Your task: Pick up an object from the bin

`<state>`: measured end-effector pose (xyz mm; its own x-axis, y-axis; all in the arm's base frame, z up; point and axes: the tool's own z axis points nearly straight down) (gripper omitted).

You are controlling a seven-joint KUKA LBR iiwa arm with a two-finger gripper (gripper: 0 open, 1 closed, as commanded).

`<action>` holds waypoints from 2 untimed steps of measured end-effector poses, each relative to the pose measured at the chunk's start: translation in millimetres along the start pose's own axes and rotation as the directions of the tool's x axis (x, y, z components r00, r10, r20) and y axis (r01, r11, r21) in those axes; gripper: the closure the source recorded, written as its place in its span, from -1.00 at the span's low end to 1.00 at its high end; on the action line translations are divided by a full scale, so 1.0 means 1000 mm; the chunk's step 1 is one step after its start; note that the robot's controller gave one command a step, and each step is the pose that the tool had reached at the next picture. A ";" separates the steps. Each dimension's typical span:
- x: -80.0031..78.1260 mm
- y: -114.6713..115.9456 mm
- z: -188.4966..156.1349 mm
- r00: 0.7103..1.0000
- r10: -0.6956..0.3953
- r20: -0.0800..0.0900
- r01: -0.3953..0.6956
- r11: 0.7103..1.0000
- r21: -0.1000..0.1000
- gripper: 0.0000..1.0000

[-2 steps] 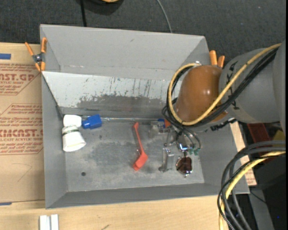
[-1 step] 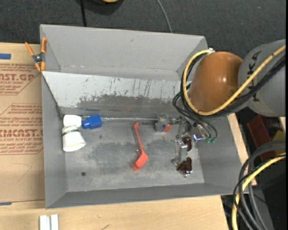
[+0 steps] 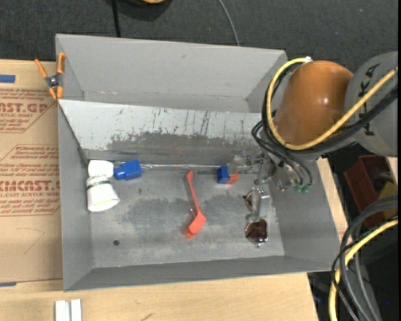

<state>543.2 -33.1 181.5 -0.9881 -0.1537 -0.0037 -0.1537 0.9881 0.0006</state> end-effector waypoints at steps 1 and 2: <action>0.013 -0.012 -0.017 1.000 -0.020 -0.004 0.020 1.000 -0.003 -1.00; 0.020 -0.030 -0.011 0.959 -0.283 0.006 0.283 0.959 0.003 -1.00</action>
Offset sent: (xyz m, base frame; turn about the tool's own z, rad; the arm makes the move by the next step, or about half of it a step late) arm -0.0266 -0.0606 -0.0339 -0.5847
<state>528.2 -66.0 192.0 -0.9040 -0.4275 -0.0096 -0.4275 0.9040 -0.0039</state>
